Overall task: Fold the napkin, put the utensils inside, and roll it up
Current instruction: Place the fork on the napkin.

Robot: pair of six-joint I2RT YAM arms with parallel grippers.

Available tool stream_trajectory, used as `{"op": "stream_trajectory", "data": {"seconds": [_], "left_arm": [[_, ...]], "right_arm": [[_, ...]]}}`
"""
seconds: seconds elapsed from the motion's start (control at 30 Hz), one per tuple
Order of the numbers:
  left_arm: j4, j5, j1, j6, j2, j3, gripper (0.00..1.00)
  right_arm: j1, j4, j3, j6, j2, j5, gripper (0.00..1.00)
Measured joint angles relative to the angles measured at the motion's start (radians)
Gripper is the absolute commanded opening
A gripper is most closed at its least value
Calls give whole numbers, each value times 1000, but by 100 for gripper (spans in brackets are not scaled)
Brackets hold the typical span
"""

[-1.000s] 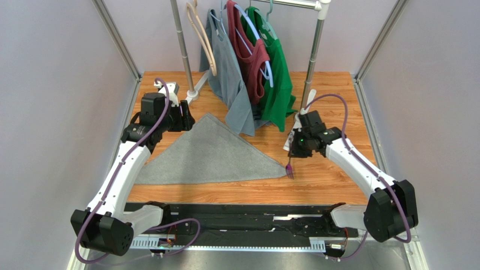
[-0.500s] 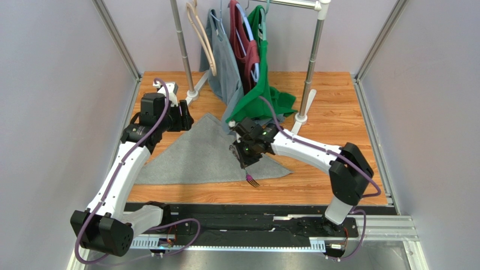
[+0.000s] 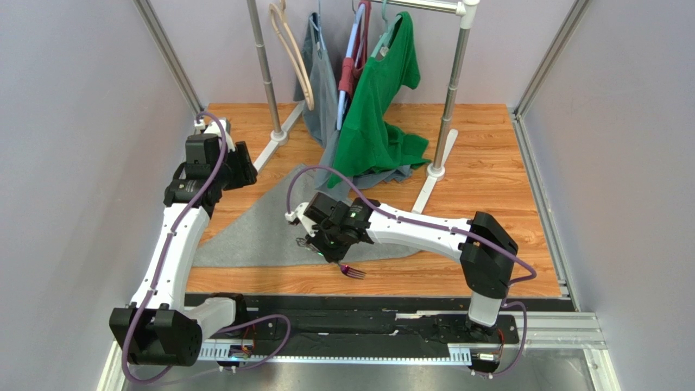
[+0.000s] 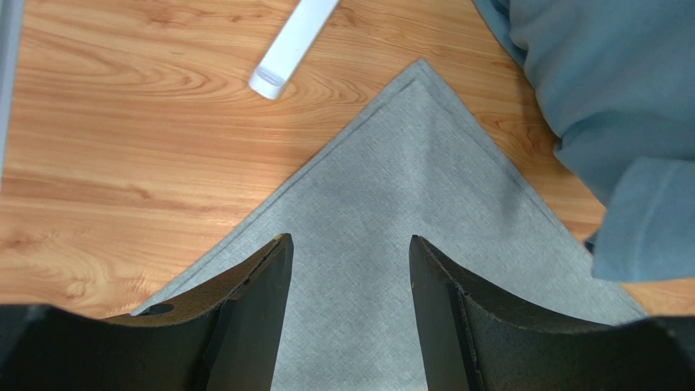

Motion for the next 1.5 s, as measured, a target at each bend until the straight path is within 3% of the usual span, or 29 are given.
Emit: {"op": "stream_trajectory", "data": {"seconds": [0.3,0.87,1.5], "left_arm": [[0,5,38,-3,0,0,64],[0,2,58,-3,0,0,64],[0,23,66,-7,0,0,64]], "right_arm": [[55,17,99,-242,92,39,0],[63,198,64,-618,171,71,0],[52,179,168,-706,287,11,0]]}}
